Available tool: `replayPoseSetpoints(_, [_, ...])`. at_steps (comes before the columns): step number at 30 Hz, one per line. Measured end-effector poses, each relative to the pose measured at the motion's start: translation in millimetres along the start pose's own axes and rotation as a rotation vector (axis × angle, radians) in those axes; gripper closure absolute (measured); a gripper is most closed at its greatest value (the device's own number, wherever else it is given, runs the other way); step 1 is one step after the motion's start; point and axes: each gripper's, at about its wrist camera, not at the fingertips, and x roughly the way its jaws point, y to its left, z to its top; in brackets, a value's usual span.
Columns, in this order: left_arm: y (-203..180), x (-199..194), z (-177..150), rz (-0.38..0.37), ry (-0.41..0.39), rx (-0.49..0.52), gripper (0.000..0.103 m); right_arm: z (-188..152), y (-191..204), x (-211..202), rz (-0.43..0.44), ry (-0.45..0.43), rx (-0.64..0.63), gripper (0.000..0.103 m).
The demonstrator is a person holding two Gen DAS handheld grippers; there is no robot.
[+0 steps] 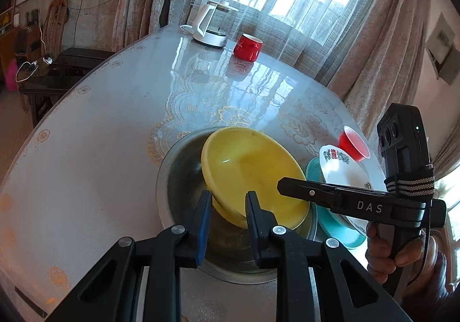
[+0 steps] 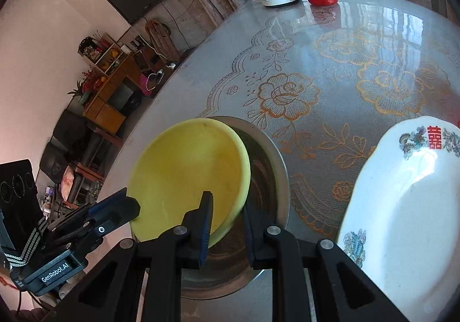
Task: Organize plates and bowls
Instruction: 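Lift the yellow bowl with the left tool and lower it into the steel bowl, then open the left tool and withdraw it from the yellow bowl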
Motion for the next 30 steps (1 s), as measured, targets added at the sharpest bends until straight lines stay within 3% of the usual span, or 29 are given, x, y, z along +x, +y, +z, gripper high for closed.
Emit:
replayPoseSetpoints(12, [11,9,-9,-0.003,0.048,-0.013,0.080,-6,15,18,-0.073,0.066,-0.057,0.084])
replayPoseSetpoints(20, [13,10,-8,-0.023,0.061,-0.009,0.073,-7,24,22,-0.157,0.090,-0.121,0.084])
replayPoseSetpoints(30, [12,8,-5,-0.029,0.057,0.003,0.066,-9,29,26,-0.203,0.114,-0.168,0.083])
